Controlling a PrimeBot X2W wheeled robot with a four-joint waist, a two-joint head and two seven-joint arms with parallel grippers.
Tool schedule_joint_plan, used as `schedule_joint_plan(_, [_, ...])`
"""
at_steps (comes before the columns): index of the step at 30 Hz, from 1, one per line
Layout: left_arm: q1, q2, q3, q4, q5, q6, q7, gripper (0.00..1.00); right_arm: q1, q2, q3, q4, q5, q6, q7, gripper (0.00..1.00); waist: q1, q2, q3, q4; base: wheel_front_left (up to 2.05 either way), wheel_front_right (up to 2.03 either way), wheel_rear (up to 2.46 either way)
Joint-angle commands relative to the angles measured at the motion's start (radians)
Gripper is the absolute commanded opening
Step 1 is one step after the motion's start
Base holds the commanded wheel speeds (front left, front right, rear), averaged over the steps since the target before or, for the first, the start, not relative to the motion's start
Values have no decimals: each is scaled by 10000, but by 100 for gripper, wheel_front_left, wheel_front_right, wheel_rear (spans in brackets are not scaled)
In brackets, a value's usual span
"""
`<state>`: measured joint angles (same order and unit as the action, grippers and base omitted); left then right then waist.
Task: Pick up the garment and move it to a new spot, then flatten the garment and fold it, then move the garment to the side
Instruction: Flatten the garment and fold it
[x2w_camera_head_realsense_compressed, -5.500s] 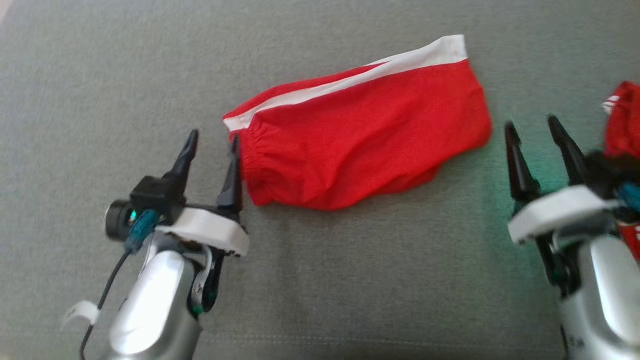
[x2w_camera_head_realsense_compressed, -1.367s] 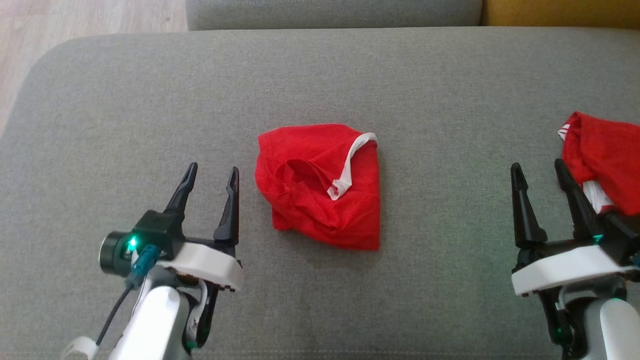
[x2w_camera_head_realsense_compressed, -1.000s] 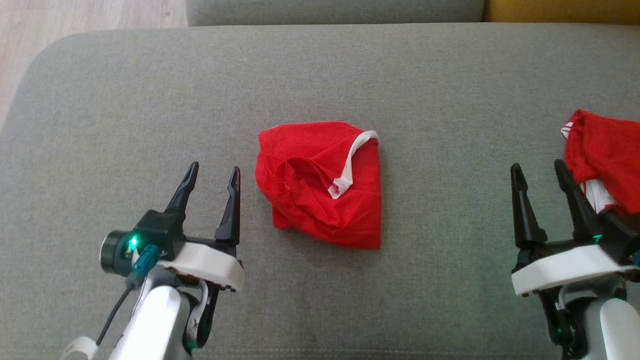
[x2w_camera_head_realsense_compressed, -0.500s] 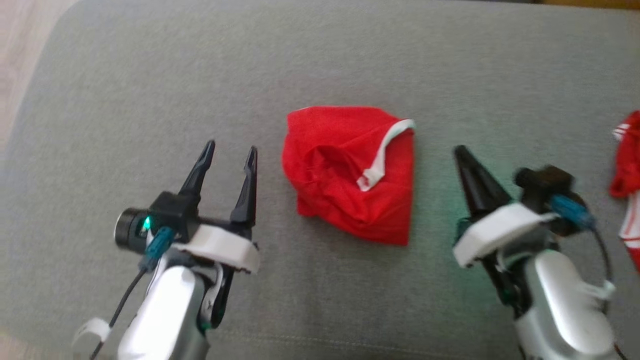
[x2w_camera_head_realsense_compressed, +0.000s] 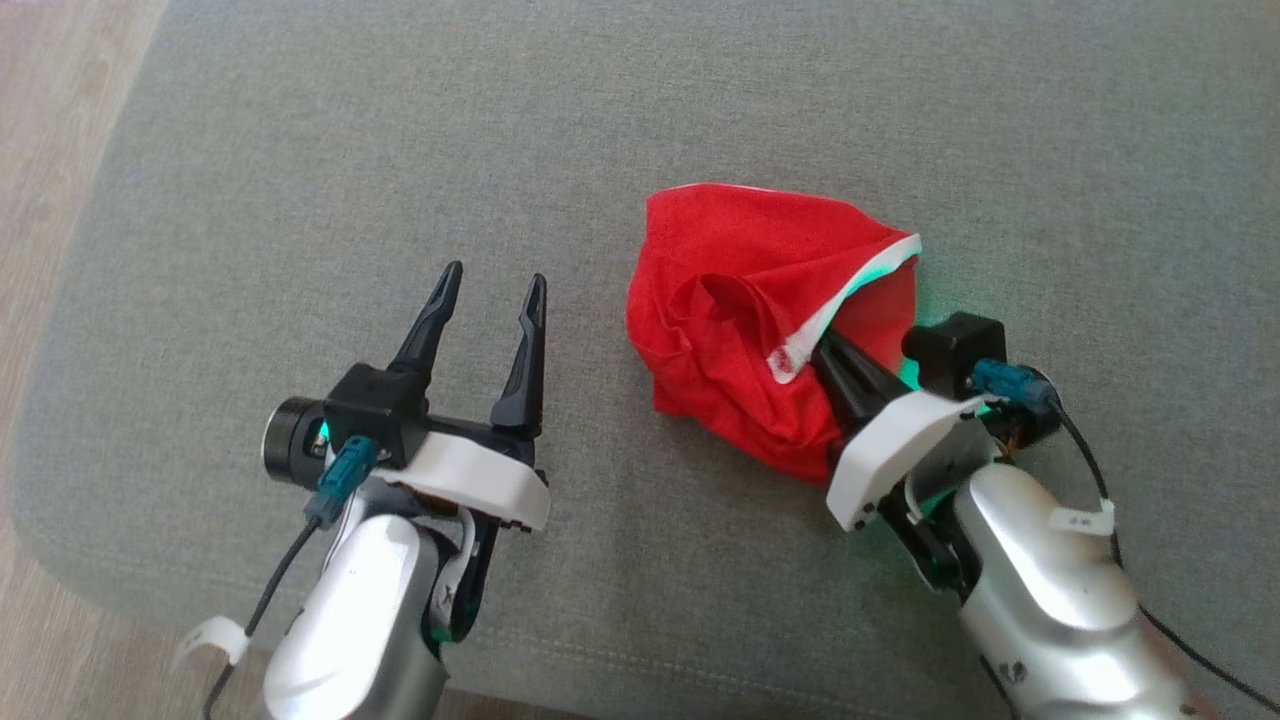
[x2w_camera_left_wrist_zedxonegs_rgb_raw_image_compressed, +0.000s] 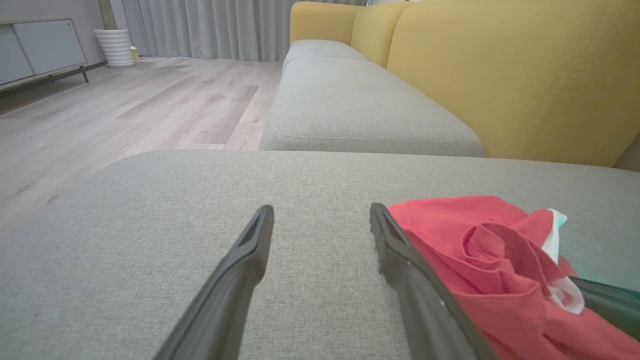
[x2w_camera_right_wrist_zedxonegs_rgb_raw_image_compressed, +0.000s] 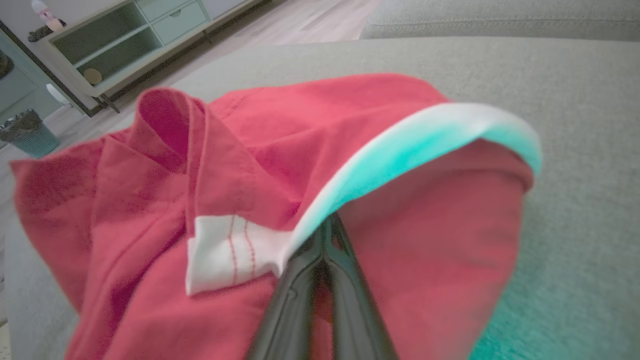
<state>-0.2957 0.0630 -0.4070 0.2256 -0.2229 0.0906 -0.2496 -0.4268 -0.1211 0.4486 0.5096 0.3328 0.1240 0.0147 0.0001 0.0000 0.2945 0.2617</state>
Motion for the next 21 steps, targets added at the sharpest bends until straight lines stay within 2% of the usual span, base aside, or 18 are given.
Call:
schedule_joint_plan(1, [-443, 71, 326, -348, -33, -8, -118, 100, -361, -6, 311, -254, 170, 67, -216, 0, -1, 0, 1, 4, 0, 0, 0])
schedule_joint_plan(14, [-557, -36, 302, -443, 2, -142, -121, 100, -2386, -245, 1599, 170, 1715, 67, -414, 0, -1, 0, 83, 205, 0, 0, 0])
schedule_joint_plan(18, [-574, -77, 270, -443, -56, -142, -121, 100, -3340, -305, 1918, 1215, 2343, 67, -427, 0, -1, 0, 109, 405, 0, 0, 0])
schedule_joint_plan(21, [-552, -88, 280, -452, -75, -130, -121, 100, -3575, -312, 1973, 1536, 2512, 67, -666, 0, -1, 0, 96, 431, 0, 0, 0])
